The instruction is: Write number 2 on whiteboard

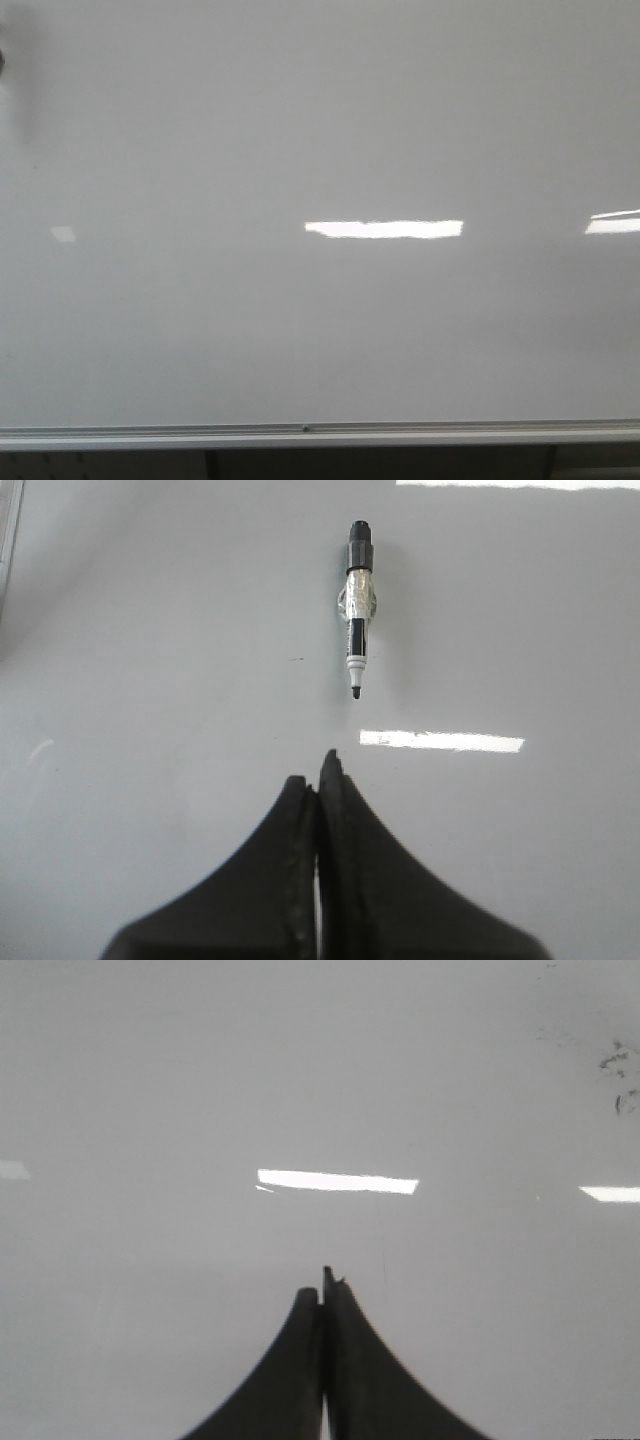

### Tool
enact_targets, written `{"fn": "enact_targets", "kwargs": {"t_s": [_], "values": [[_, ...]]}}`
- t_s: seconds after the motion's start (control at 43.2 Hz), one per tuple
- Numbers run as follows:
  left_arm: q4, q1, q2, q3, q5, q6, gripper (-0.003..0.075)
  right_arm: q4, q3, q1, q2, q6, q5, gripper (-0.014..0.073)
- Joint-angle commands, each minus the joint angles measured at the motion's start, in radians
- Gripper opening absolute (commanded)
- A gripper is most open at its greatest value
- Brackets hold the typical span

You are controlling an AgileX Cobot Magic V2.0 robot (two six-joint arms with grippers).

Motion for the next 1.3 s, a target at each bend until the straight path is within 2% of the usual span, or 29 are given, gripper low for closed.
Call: {"fn": "enact_targets", "kwargs": {"t_s": [0.0, 0.463, 0.625, 0.833, 1.087, 1.272], "values": [[-0.008, -0.006, -0.027, 0.035, -0.082, -0.003, -0.002, -0.002, -0.003, -0.003, -0.019, -0.006, -0.087, -0.0069], [-0.008, -0.006, -0.027, 0.035, -0.082, -0.003, -0.002, -0.002, -0.003, -0.003, -0.019, -0.006, -0.087, -0.0069], [-0.008, -0.006, -0.027, 0.03, -0.159, -0.003, -0.002, -0.002, -0.005, -0.003, -0.019, -0.006, -0.105, -0.0069], [-0.008, -0.006, -0.027, -0.096, -0.183, -0.003, -0.002, 0.043, -0.163, -0.003, -0.016, 0.01, -0.025, -0.0069], [0.009, -0.006, 0.034, -0.398, 0.027, -0.003, -0.002, 0.042, -0.432, -0.003, 0.102, 0.009, 0.184, -0.0069], [0.013, -0.006, 0.184, -0.597, 0.233, -0.003, -0.002, 0.043, -0.608, -0.003, 0.252, 0.009, 0.299, -0.0069]]}}
